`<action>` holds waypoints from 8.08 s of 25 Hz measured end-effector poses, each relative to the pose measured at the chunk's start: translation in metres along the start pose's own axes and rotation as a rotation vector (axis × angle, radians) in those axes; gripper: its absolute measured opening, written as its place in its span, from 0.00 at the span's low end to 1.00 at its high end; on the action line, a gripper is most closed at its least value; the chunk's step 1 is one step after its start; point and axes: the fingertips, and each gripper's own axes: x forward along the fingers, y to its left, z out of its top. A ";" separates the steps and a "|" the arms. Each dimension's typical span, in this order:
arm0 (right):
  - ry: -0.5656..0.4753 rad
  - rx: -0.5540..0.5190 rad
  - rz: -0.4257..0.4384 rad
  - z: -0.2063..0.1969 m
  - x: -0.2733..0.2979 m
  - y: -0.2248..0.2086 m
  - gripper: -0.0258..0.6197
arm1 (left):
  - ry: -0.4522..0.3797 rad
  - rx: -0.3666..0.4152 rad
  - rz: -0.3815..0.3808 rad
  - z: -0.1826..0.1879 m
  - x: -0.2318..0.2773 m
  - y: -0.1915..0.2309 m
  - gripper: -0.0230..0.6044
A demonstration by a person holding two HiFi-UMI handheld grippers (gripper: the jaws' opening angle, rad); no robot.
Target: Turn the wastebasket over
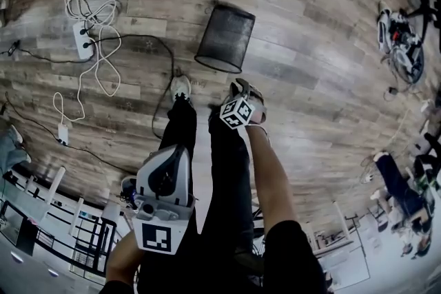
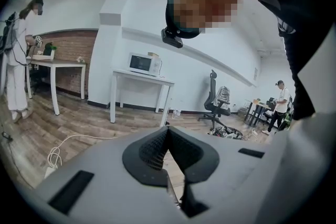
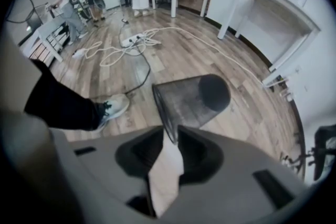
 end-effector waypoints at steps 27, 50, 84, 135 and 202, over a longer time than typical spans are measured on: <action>0.128 -0.071 -0.090 -0.002 0.085 0.001 0.23 | 0.028 -0.039 0.066 -0.050 0.007 0.040 0.09; 0.066 -0.046 0.020 0.038 0.042 -0.028 0.13 | 0.032 -0.062 0.109 -0.032 -0.012 0.036 0.09; 0.004 0.325 0.220 0.079 -0.049 -0.049 0.12 | 0.200 -0.230 0.147 -0.132 0.009 0.073 0.09; -0.161 0.560 0.289 0.064 -0.182 -0.051 0.11 | 0.749 -0.455 0.136 -0.331 0.006 0.081 0.13; -0.134 0.951 0.054 0.055 0.046 -0.135 0.11 | 0.760 -0.215 0.111 -0.436 0.232 0.191 0.13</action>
